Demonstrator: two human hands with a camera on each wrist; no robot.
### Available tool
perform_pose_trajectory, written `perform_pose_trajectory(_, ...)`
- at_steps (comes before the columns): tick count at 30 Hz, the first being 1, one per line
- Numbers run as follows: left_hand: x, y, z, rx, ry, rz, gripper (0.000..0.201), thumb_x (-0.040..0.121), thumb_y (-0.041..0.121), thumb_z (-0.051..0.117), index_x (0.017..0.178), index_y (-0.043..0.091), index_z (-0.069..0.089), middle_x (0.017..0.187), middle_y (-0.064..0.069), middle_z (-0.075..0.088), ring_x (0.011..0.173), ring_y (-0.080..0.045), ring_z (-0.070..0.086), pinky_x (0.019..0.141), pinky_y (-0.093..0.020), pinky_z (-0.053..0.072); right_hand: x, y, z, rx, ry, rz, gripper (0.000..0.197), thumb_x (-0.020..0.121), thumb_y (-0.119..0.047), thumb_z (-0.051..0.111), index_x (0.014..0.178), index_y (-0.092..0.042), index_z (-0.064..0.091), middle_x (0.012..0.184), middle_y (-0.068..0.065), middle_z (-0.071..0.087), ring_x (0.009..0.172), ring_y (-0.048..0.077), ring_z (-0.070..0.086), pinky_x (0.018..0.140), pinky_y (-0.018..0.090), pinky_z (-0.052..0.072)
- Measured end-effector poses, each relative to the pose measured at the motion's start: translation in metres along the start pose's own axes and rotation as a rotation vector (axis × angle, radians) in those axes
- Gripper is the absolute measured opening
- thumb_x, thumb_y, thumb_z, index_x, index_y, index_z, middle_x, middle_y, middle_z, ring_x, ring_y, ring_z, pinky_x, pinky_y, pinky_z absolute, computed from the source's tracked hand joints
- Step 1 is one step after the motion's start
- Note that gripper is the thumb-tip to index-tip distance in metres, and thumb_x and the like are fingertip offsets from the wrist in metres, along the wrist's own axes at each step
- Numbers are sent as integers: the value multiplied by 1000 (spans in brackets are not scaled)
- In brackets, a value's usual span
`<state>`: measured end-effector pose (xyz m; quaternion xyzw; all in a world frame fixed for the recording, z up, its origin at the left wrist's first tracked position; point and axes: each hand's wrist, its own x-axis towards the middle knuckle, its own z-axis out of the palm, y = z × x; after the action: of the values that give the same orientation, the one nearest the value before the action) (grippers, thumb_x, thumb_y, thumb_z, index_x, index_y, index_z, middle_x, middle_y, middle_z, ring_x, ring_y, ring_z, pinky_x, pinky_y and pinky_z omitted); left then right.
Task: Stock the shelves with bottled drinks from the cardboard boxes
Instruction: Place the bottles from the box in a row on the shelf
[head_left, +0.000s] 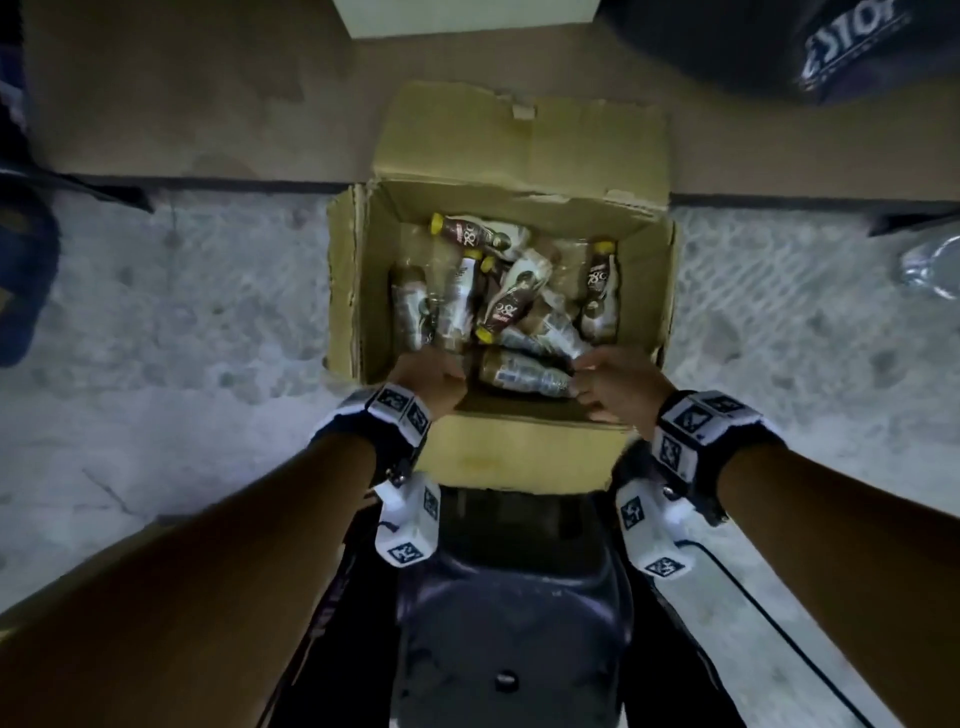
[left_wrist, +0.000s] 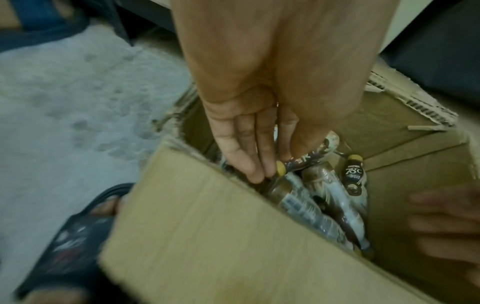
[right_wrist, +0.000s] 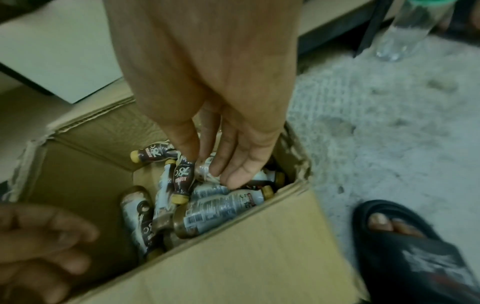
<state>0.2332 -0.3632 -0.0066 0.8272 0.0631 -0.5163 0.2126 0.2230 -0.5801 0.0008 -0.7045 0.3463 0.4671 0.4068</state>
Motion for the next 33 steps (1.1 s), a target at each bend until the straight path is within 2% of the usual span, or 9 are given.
perform_pose_trajectory(2, 32, 9, -1, 25, -10, 35, 28, 94, 14, 47, 99, -4, 69, 99, -19, 70, 91, -33, 68, 81, -41, 58, 33, -2, 6, -8, 71, -28, 23, 92, -6, 61, 115, -8, 64, 117, 17, 63, 98, 33, 65, 87, 44, 56)
perform_pose_trajectory(5, 68, 21, -1, 32, 19, 64, 26, 92, 16, 52, 103, -1, 68, 106, -16, 68, 99, -32, 65, 85, -37, 55, 75, -9, 14, -263, 130, -114, 25, 87, -7, 62, 112, -3, 68, 120, 16, 64, 104, 34, 63, 85, 40, 55)
perform_pose_trajectory(10, 127, 23, 2, -81, 132, 81, 46, 87, 46, 61, 119, 14, 52, 112, -6, 61, 96, -26, 58, 76, -30, 44, 125, -5, 14, -394, 171, -141, 35, 90, -17, 63, 121, -2, 64, 124, 16, 62, 116, 34, 57, 83, 28, 43)
perform_pose_trajectory(14, 157, 31, 21, 3, 40, 86, 99, 83, 61, 58, 153, 16, 3, 153, -11, 31, 129, -37, 42, 100, -43, 41, 147, -6, 17, -500, -1, -29, 98, 64, -23, 90, 143, -3, 36, 140, 13, 48, 124, 35, 50, 94, 40, 48)
perform_pose_trajectory(18, 161, 32, 36, -108, 18, 31, 84, 84, 57, 60, 150, 16, 26, 150, -9, 39, 131, -32, 43, 107, -42, 38, 136, -5, 16, -572, -86, 15, 70, 82, -33, 75, 137, -2, 46, 137, 14, 51, 122, 32, 52, 75, 28, 44)
perform_pose_trajectory(21, 130, 33, 34, -173, -19, -13, 76, 86, 54, 59, 147, 17, 32, 146, -10, 43, 124, -32, 48, 98, -37, 43, 107, 0, 32, -527, -112, 27, 56, 81, -40, 74, 123, -5, 60, 115, 10, 62, 94, 27, 58, 77, 31, 45)
perform_pose_trajectory(26, 39, 14, 29, -193, 25, -101, 63, 89, 38, 64, 139, 6, 44, 139, -16, 49, 120, -31, 53, 95, -36, 43, 30, 8, 47, -348, -102, -1, 57, 84, -31, 73, 132, -8, 54, 127, 12, 58, 112, 32, 58, 93, 37, 49)
perform_pose_trajectory(28, -6, 3, 26, -237, 35, -155, 54, 87, 36, 66, 128, 3, 54, 128, -18, 58, 115, -33, 57, 94, -36, 47, -9, 10, 44, -312, -132, 25, 54, 81, -42, 72, 125, -13, 59, 120, 8, 63, 104, 29, 60, 91, 39, 51)
perform_pose_trajectory(33, -135, -2, 17, -265, -16, -271, 49, 80, 49, 65, 108, 9, 61, 105, -11, 66, 97, -33, 63, 74, -31, 48, -127, 8, 29, -304, -168, 118, 48, 87, -34, 70, 122, -7, 52, 109, 12, 59, 88, 28, 58, 71, 32, 42)
